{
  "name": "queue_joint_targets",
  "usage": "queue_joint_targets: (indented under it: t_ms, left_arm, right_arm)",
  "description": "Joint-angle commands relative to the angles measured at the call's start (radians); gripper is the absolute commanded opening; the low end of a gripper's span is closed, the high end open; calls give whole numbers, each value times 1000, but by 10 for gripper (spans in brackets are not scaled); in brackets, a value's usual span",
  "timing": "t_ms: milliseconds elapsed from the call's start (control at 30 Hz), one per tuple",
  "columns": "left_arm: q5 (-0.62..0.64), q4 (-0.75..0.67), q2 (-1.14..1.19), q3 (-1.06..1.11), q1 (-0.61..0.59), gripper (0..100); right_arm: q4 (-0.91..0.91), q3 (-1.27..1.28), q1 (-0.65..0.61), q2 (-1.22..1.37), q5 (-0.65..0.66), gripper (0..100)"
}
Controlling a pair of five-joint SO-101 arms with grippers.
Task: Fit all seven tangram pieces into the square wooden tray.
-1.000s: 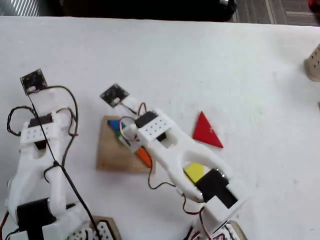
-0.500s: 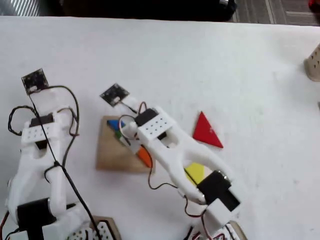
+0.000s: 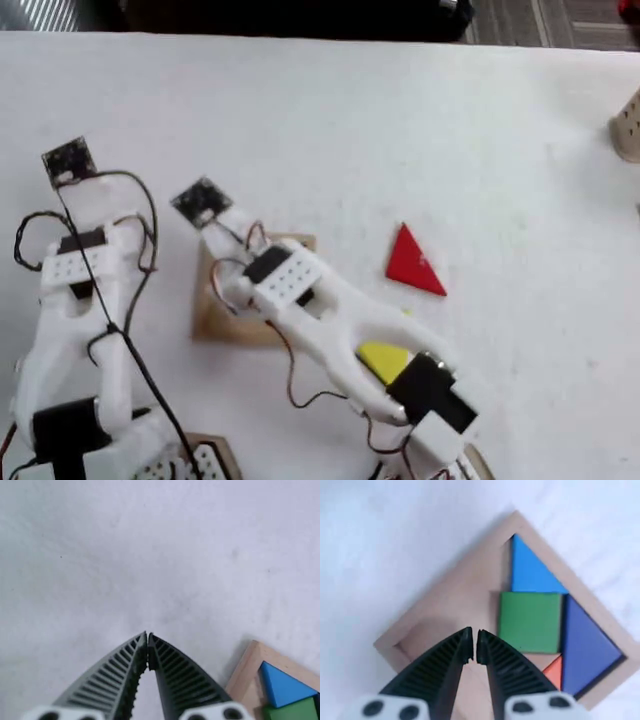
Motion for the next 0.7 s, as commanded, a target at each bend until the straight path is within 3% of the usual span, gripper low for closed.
queue_joint_targets:
  t_ms: [0,433,667]
  left_arm:
    - [5,-23,-4,-46,16,24]
    - [5,-20,-4,-40,16,24]
    - [5,-23,-4,-41,16,24]
  right_arm:
    - [-56,-14,-19,36,-8,21]
    - [-62,-57,94,76,-6,20]
    - [-13,-57,93,24,-5,19]
